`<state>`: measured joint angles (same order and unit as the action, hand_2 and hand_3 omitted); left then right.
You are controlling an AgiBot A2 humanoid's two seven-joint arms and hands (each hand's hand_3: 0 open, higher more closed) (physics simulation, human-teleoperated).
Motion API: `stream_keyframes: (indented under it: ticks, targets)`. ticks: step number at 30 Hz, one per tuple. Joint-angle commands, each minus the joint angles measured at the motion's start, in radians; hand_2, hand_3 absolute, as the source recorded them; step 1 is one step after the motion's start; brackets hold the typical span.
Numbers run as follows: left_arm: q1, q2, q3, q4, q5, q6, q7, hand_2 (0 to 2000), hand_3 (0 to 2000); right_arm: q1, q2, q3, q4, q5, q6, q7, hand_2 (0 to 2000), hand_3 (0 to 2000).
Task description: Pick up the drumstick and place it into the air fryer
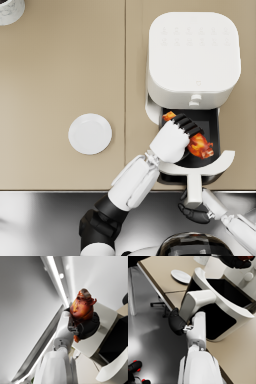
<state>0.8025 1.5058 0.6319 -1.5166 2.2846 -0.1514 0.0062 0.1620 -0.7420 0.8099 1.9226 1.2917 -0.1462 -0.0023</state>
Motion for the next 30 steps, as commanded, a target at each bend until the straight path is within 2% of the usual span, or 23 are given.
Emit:
stream_keyframes:
  ticks: [1,2,3,7,8,9,10,12,16,23,30]
  targets:
    - [0.027,0.027,-0.007,0.057,0.000,-0.002,0.000,2000,2000,-0.001,0.004,0.002,0.002,0.000,0.001,0.000,2000,2000]
    - [0.022,0.026,-0.011,0.055,0.000,-0.003,-0.001,639,1673,0.000,0.006,0.003,0.005,0.000,0.002,0.000,2000,2000]
    - [0.019,0.027,-0.016,0.065,0.000,0.032,-0.002,0,1347,-0.001,0.008,0.004,0.007,0.000,0.001,0.000,2000,2000]
    - [-0.048,-0.017,-0.022,-0.027,0.000,0.110,-0.005,0,40,-0.001,0.011,0.006,0.008,0.000,0.005,0.001,2000,2000]
    - [-0.082,-0.044,-0.029,-0.085,0.000,0.121,-0.005,0,0,0.002,-0.186,0.046,0.066,0.000,0.005,0.001,2000,2000]
    - [-0.116,-0.070,-0.046,-0.146,0.000,0.130,-0.005,0,0,0.033,-0.179,0.065,0.056,0.000,0.009,0.001,2000,2000]
    - [-0.135,-0.097,-0.063,-0.191,0.000,0.136,-0.005,0,0,0.009,-0.211,0.024,0.045,0.000,0.016,0.001,2000,2000]
    - [-0.188,-0.144,-0.132,-0.275,0.000,0.143,-0.006,0,0,0.064,-0.203,0.064,0.026,0.000,0.029,0.000,2000,2000]
    - [-0.274,-0.205,-0.283,-0.355,0.000,0.149,-0.006,0,0,0.120,-0.229,0.064,-0.025,0.000,0.043,0.001,2000,2000]
    - [-0.400,-0.257,-0.482,-0.407,0.000,0.151,-0.006,0,0,0.243,-0.298,0.060,-0.182,0.001,0.092,0.005,2000,2000]
    - [-0.455,-0.262,-0.568,-0.413,0.000,0.151,-0.006,0,0,0.382,-0.367,0.060,-0.353,0.001,0.149,0.011,2000,2000]
